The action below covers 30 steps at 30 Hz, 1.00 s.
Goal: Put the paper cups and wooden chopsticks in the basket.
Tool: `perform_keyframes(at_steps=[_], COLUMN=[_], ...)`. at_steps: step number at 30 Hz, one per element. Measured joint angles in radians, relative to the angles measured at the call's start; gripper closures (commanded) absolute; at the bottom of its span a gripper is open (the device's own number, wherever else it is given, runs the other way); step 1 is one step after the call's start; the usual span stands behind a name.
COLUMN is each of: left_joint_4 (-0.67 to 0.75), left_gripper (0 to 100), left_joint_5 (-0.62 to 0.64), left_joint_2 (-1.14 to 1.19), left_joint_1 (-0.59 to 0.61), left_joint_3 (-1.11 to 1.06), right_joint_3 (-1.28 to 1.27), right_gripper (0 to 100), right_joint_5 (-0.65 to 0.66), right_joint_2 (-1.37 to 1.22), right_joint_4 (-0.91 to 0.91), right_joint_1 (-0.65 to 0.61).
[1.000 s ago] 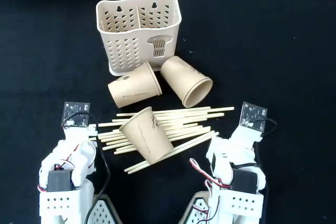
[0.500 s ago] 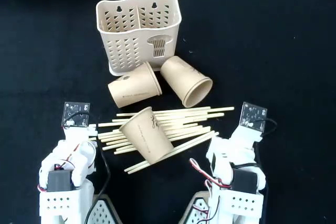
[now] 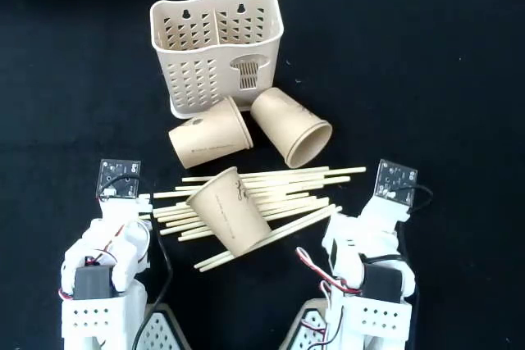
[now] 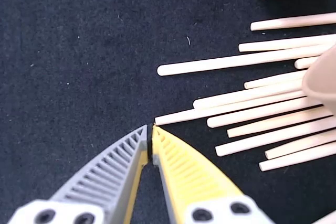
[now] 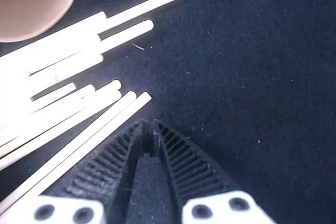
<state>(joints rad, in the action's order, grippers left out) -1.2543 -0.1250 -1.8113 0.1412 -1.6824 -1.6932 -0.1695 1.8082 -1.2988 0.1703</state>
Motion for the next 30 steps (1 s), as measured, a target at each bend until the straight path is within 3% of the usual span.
perform_keyframes(at_steps=[18, 21, 25, 30], left_joint_4=[0.0, 0.0, 0.0, 0.0], left_gripper=[97, 97, 97, 97], left_joint_5=[0.0, 0.0, 0.0, 0.0], left_joint_2=[0.0, 0.0, 0.0, 0.0], left_joint_1=[0.0, 0.0, 0.0, 0.0], left_joint_3=[0.0, 0.0, 0.0, 0.0], right_joint_3=[0.0, 0.0, 0.0, 0.0], right_gripper=[98.4, 98.3, 98.3, 98.3], right_joint_5=[0.0, 0.0, 0.029, 0.281], right_joint_2=[0.0, 0.0, 0.0, 0.0], right_joint_4=[0.0, 0.009, 0.193, 0.539], right_joint_1=[-0.002, -0.068, -0.126, -0.137])
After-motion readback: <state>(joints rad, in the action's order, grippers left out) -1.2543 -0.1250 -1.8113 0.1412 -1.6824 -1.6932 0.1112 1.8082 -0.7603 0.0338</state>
